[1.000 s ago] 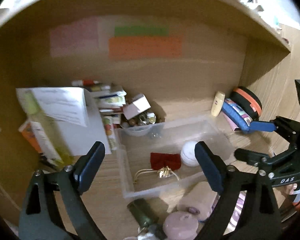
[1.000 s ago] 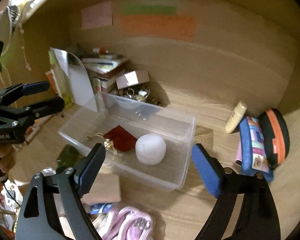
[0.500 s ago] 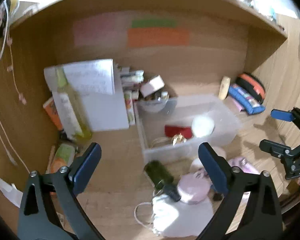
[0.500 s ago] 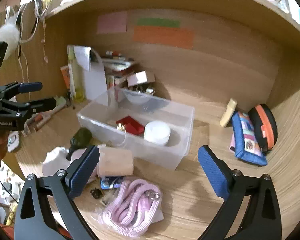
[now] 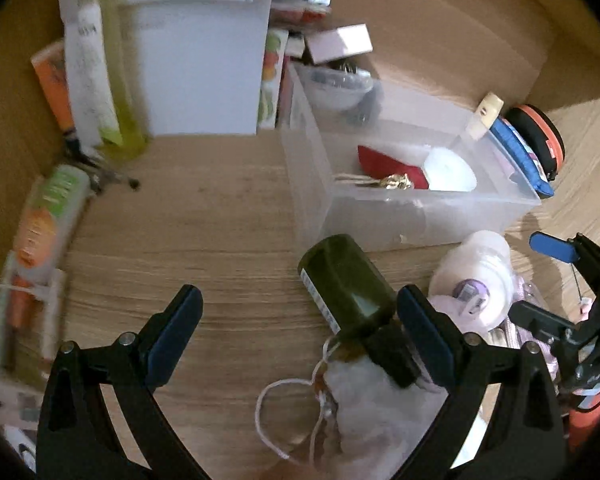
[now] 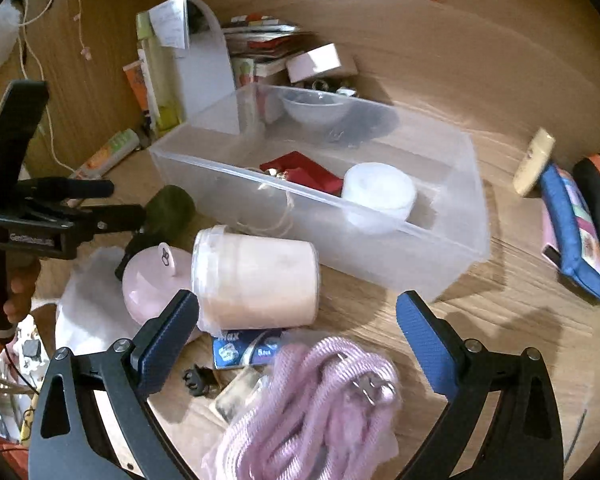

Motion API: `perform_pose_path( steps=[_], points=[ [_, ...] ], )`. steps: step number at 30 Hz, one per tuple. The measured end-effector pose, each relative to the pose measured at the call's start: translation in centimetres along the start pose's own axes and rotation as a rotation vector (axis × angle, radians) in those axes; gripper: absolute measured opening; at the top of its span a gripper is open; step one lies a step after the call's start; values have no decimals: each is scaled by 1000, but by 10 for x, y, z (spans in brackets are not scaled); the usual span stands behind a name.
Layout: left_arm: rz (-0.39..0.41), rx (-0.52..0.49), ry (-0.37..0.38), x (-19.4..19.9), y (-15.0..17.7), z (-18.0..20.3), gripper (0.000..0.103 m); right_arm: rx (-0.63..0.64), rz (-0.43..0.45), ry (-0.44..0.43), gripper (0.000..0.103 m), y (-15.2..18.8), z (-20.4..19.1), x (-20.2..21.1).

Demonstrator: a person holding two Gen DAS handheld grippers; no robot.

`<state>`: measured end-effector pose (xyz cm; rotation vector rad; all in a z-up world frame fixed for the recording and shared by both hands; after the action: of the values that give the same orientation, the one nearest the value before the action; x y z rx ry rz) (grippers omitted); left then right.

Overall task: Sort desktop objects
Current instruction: 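Move both grippers back toward the remaining items beside the bin, then grasp the green glass bottle with the left gripper while the right grasps the beige jar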

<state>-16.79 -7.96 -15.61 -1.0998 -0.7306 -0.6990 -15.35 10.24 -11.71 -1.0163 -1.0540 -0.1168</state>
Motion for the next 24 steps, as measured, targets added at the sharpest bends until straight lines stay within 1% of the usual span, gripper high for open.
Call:
perform_pose_path(
  steps=[2,6,7,8,10,12,14,15,16,17,18,20,21,24],
  points=[
    [-16,0,9,-7,1,2,99,15,0,0,99,-2,-2,-3],
    [-19,-41,-21,-18,1,10,99,27,-4,-21,97,-5,-4,-10],
    [-21,-48,-27,-21,1,11,97,24,-4,-27,97,-6,-4,-11],
    [-19,-50,-32,-23,1,12,97,20,-5,-37,97,-6,-3,-12],
    [-32,-38,-20,-27,-1,10,96,6,-8,-56,97,-8,-2,-16],
    [-46,-25,-14,-30,-1,8,94,-16,-33,-91,97,-8,-3,-21],
    [-58,-23,-14,-33,0,6,81,-36,-59,-114,97,-7,-5,-27],
    [-48,-35,-24,-31,0,6,78,-43,-60,-116,97,-7,-6,-29],
    [-50,-45,-14,-30,1,6,69,-52,-56,-112,97,-8,-7,-29],
    [-55,-50,7,-29,2,8,64,-56,-57,-112,93,-10,-7,-31],
    [-51,-56,10,-28,4,8,64,-58,-58,-116,83,-11,-8,-31],
    [-30,-66,9,-25,5,8,64,-67,-63,-150,74,-11,-10,-32],
    [-24,-66,9,-24,6,7,64,-72,-70,-162,64,-11,-11,-33],
    [-2,-61,8,-17,5,3,64,-58,-70,-147,64,-10,-14,-32]
  ],
)
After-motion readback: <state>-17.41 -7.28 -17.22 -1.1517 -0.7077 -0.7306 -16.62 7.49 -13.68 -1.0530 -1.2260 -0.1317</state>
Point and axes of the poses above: each gripper's, at about its wrist camera, not at the fingertips, and x roughly against the way its jaws point, z to its right, y to its underside, the point moved 7 cm from there along -x, roughly the way its jaws point, and after that the axes turned 10 degrees about x, right-handed, at the moved point
